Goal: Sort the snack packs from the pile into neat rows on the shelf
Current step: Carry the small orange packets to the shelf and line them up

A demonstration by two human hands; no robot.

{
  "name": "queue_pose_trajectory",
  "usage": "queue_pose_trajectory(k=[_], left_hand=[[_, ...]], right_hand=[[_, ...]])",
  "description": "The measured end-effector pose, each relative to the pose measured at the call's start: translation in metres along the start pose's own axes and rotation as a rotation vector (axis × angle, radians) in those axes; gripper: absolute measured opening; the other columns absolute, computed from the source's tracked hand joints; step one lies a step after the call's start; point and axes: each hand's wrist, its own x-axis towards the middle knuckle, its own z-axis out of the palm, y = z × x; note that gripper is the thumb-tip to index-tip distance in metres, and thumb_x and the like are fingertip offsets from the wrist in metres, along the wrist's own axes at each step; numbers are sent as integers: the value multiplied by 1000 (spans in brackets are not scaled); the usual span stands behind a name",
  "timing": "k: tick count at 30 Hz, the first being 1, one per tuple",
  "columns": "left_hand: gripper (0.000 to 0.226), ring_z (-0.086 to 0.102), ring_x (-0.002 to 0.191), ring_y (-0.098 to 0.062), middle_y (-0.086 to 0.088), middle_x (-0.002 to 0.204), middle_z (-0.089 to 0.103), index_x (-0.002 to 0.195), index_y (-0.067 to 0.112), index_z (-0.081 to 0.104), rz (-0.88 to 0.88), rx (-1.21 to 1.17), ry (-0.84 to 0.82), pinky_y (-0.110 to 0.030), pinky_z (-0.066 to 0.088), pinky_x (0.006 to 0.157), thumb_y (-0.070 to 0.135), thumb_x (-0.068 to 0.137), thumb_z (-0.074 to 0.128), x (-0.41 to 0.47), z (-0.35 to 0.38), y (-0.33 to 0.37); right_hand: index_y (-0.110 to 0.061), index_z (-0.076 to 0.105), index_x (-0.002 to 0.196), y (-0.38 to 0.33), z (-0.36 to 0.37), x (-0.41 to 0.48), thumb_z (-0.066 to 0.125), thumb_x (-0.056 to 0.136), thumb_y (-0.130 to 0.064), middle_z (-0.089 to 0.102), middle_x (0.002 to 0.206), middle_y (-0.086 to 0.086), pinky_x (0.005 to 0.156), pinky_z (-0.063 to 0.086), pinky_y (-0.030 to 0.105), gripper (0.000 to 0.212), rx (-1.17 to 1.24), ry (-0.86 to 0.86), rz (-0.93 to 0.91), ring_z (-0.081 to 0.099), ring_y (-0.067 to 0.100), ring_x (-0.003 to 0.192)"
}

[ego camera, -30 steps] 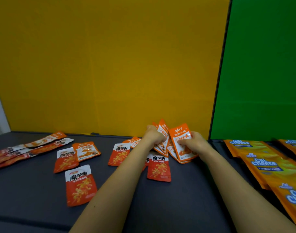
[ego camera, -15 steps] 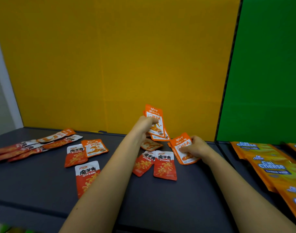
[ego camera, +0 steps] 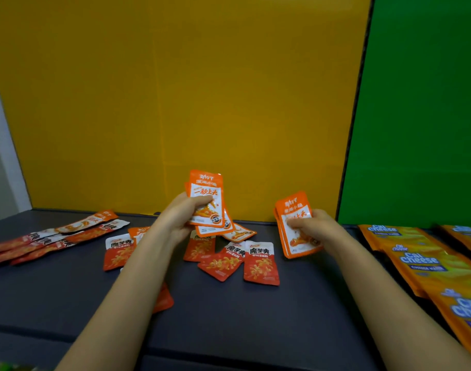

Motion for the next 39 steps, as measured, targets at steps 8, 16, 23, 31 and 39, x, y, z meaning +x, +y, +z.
queue_pose_trajectory(k=[8,16,23,31,39], left_hand=[[11,69,70,-15,-1,87,70,96,21,56,109,-81,-245,-27,57,57,15,87,59,-45,41,13],[12,69,58,-6,2,86,68,93,23,54,95,-116,-658,-22,57,55,14,87,59,-114,128,-1],[24,65,72,-16,-4,90,67,111,11,54,-12,-169,-985,-31,54,73,6,88,56,-188,231,-35],[25,66,80,-20,-6,96,67,111,14,53,-125,-126,-1179,-35,54,72,8,88,58,-278,355,-85],[14,67,81,-23,-5,94,69,100,20,57,-139,-69,-1260,-35,54,70,13,88,58,-364,489,-105]], right_hand=[[-19,63,83,-34,-47,-98,63,85,-12,70,88,3,78,53,33,7,286,203,-221,66,15,74],[-19,64,86,8,-106,-234,63,85,-16,74,70,-6,54,54,17,4,368,583,-169,69,5,61],[-22,64,90,72,-168,-339,63,85,-21,72,90,1,76,52,35,4,335,918,10,69,20,81],[-14,63,98,147,-256,-443,62,87,-16,70,94,8,66,54,31,11,376,1206,122,67,23,77],[-16,63,93,198,-376,-504,63,86,-18,71,99,11,74,54,34,7,337,1248,166,68,25,84]])
